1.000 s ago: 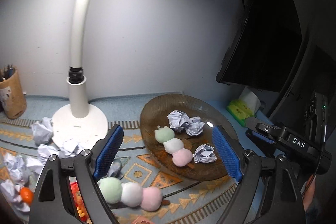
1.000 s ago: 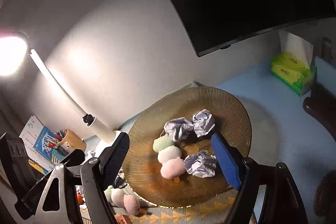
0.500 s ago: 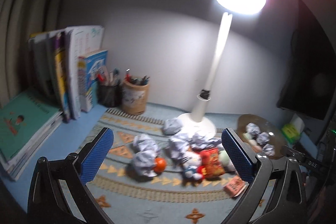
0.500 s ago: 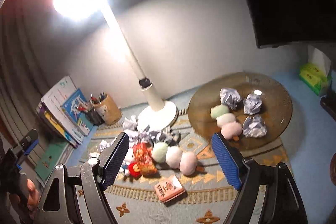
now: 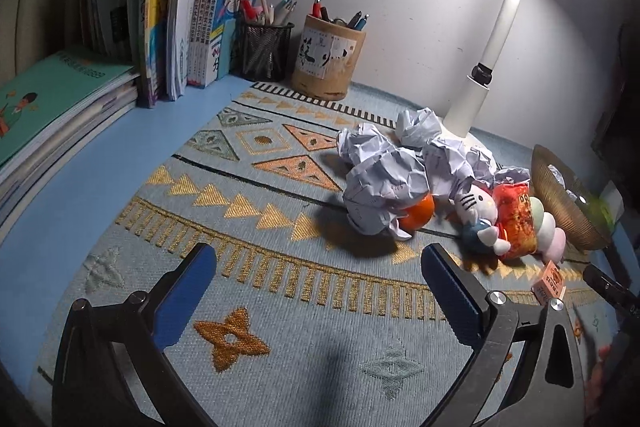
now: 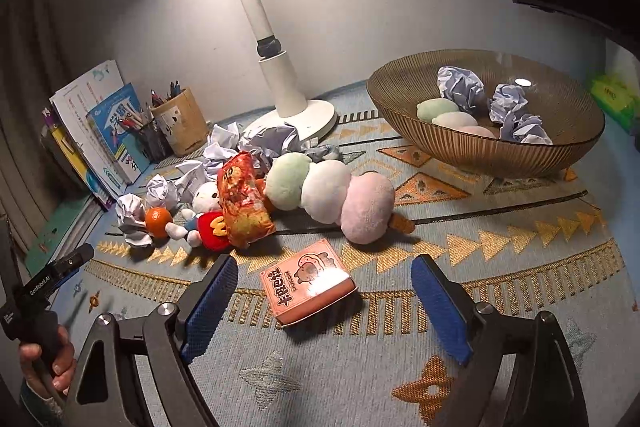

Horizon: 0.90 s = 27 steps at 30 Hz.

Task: Organize objects
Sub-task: 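Grasp a paper ball with the left tool while the right tool reaches the orange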

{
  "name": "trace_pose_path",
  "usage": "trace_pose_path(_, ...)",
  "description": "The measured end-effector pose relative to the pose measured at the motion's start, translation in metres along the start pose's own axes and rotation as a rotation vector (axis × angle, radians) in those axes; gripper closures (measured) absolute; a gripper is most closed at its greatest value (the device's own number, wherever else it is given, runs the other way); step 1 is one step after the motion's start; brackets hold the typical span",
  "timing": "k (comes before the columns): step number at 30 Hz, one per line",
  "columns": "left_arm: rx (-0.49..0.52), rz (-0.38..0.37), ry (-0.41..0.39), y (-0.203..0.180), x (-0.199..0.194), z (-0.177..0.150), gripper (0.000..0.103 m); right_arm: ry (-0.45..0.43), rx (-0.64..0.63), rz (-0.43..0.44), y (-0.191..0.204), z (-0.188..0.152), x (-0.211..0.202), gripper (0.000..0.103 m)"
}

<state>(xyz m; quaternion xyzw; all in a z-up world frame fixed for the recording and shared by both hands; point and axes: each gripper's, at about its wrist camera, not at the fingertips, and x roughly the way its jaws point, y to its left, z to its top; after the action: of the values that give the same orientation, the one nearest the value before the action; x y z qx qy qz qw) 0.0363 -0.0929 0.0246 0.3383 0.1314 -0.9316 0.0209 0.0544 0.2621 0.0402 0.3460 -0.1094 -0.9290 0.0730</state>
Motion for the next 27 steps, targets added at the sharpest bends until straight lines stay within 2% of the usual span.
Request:
trace_pose_path(5, -0.001, 0.002, -0.006, -0.001, -0.002, 0.000, 0.001, 0.005, 0.013, -0.002, -0.003, 0.002, 0.000, 0.015)
trace_pose_path(8, -0.003, -0.010, 0.027, -0.002, 0.002, 0.003, 0.001, 0.008, -0.004, -0.012, 0.001, 0.003, 0.001, 0.015)
trace_pose_path(10, -0.048, -0.078, 0.085, 0.001, 0.010, 0.009, 0.001, 0.031, -0.058, 0.011, 0.014, 0.004, 0.003, 0.015)
trace_pose_path(13, -0.163, -0.246, 0.203, 0.004, 0.035, 0.028, 0.001, 0.090, -0.185, 0.080, 0.057, 0.007, 0.009, 0.017)
trace_pose_path(15, -0.203, -0.280, 0.236, 0.001, 0.051, 0.038, 0.003, 0.122, -0.278, 0.147, 0.093, 0.013, 0.012, 0.025)
trace_pose_path(16, -0.201, -0.278, 0.233, 0.000, 0.059, 0.043, 0.011, 0.134, -0.324, 0.165, 0.110, 0.016, 0.016, 0.027)
trace_pose_path(18, -0.175, -0.263, 0.247, -0.006, 0.073, 0.048, 0.022, 0.155, -0.399, 0.187, 0.139, 0.022, 0.027, 0.042)
trace_pose_path(19, -0.165, -0.276, 0.261, -0.009, 0.079, 0.049, 0.034, 0.160, -0.432, 0.199, 0.151, 0.026, 0.033, 0.045)
trace_pose_path(21, -0.168, -0.297, 0.264, -0.010, 0.086, 0.048, 0.044, 0.164, -0.490, 0.215, 0.169, 0.033, 0.048, 0.046)
trace_pose_path(25, -0.192, -0.295, 0.165, 0.004, 0.079, 0.045, 0.047, 0.205, -0.557, 0.267, 0.198, 0.038, 0.078, 0.046)
trace_pose_path(27, -0.214, -0.267, 0.131, 0.014, 0.076, 0.042, 0.047, 0.223, -0.585, 0.246, 0.209, 0.035, 0.097, 0.046)
